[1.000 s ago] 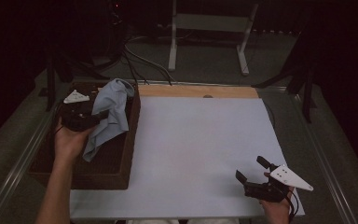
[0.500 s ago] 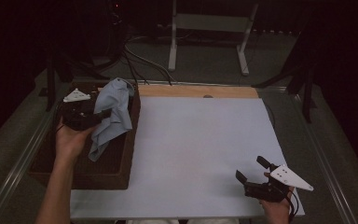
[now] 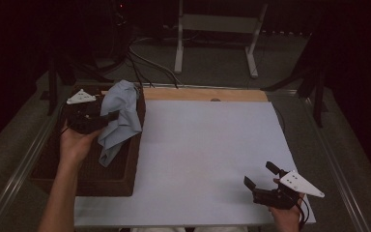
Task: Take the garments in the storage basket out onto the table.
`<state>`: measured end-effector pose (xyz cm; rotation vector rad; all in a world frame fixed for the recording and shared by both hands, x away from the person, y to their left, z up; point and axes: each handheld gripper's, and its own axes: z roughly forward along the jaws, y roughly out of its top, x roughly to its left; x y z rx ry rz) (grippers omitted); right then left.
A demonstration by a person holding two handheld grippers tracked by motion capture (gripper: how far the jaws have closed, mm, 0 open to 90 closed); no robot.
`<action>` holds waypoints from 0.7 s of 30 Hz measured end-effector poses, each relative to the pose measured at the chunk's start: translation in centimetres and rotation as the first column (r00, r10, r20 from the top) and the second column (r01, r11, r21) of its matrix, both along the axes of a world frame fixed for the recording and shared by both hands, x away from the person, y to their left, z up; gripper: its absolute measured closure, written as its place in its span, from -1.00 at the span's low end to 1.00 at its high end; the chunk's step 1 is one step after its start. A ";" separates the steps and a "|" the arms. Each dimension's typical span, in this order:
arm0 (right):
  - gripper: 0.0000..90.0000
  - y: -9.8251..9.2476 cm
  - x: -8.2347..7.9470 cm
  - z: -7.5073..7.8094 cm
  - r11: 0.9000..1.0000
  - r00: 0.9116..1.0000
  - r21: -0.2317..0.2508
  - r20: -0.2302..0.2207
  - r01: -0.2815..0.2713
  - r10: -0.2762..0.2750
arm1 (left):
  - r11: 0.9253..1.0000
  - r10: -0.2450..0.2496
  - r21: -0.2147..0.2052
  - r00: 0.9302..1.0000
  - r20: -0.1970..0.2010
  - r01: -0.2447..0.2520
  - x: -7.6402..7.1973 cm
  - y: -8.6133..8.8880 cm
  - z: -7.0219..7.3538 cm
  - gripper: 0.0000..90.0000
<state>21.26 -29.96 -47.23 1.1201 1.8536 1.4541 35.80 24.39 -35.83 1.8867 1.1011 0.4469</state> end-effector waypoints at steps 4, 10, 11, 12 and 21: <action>-0.95 0.0 0.0 0.0 1.000 1.000 0.000 0.001 0.000 0.000 | 1.000 -0.014 -0.003 1.000 0.008 0.014 -0.1 -0.5 0.3 0.72; -0.95 0.0 0.0 0.0 1.000 1.000 0.001 0.003 0.001 -0.001 | 0.999 -0.032 -0.003 0.999 0.015 0.032 -0.1 -1.2 0.7 0.72; -0.95 -0.1 0.0 0.0 1.000 1.000 0.001 0.003 0.001 -0.001 | 0.999 -0.036 -0.001 0.999 0.016 0.036 -0.1 -1.4 0.8 0.72; -0.95 -0.1 0.0 0.0 1.000 1.000 0.002 0.004 0.001 -0.001 | 0.999 -0.038 -0.002 0.999 0.017 0.038 -0.1 -1.5 0.8 0.72; -0.95 0.0 0.0 0.0 1.000 1.000 0.001 0.003 0.000 0.000 | 0.998 -0.065 0.000 0.998 0.026 0.065 -0.1 -2.6 1.1 0.72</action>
